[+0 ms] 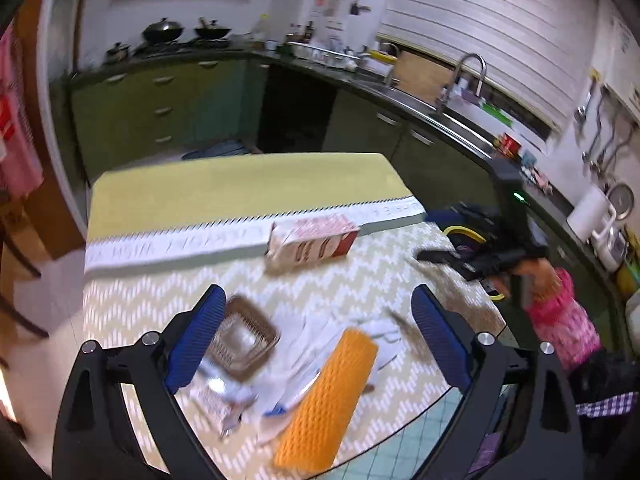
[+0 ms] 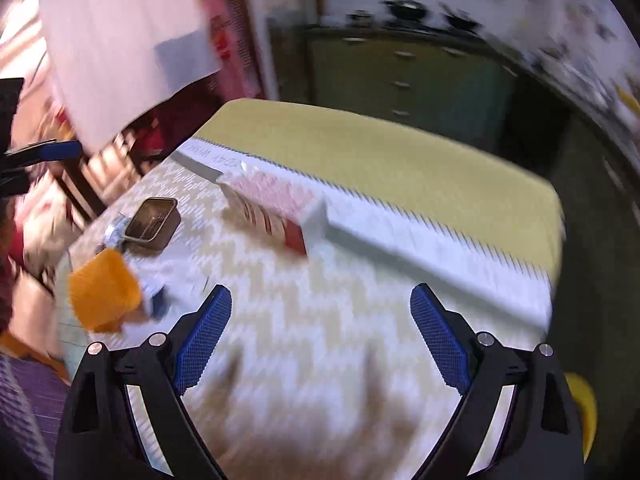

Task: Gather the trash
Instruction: 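Move the right gripper back over the table toward the white milk carton, then grasp the white milk carton with the right gripper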

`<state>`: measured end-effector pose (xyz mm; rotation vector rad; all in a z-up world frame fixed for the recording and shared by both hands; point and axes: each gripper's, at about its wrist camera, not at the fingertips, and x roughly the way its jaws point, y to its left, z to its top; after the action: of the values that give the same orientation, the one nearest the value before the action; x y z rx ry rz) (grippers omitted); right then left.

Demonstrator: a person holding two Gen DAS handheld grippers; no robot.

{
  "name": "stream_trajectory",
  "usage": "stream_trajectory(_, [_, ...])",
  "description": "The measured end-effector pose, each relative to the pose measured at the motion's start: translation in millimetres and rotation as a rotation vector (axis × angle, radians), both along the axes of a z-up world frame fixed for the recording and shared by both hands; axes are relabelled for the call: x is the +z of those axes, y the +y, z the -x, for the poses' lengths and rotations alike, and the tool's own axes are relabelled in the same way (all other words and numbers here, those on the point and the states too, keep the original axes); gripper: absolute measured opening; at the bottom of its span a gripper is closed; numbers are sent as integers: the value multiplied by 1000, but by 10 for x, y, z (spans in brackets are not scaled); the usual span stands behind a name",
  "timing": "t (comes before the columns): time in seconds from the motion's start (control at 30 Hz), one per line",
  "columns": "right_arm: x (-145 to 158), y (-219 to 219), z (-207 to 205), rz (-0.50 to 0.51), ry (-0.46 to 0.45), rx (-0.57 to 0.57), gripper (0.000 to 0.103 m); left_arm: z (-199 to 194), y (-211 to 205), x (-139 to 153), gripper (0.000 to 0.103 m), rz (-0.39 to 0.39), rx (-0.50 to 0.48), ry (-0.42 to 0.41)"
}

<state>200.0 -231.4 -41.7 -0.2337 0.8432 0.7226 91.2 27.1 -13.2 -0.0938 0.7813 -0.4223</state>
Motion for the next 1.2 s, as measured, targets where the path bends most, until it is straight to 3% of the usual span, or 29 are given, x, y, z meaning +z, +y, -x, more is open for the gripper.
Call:
stream_trajectory(0.27, [-296, 721, -684, 82, 48, 222, 90, 175, 158, -246, 90, 69, 59, 36])
stream_trajectory(0.47, [-503, 973, -878, 97, 91, 282, 90, 132, 221, -357, 90, 112, 82, 63])
stream_trajectory(0.67, [-570, 1019, -882, 83, 123, 302, 78, 118, 186, -421, 90, 115, 72, 82])
stream_trajectory(0.7, [-566, 1019, -863, 75, 129, 308, 70, 124, 175, -418, 90, 115, 69, 81])
stream_trajectory(1.0, [-639, 953, -631, 94, 169, 262, 41, 156, 169, -397, 90, 120, 58, 71])
stream_trajectory(1.2, [-548, 697, -411, 10, 181, 167, 40, 239, 175, -371, 90, 125, 52, 56])
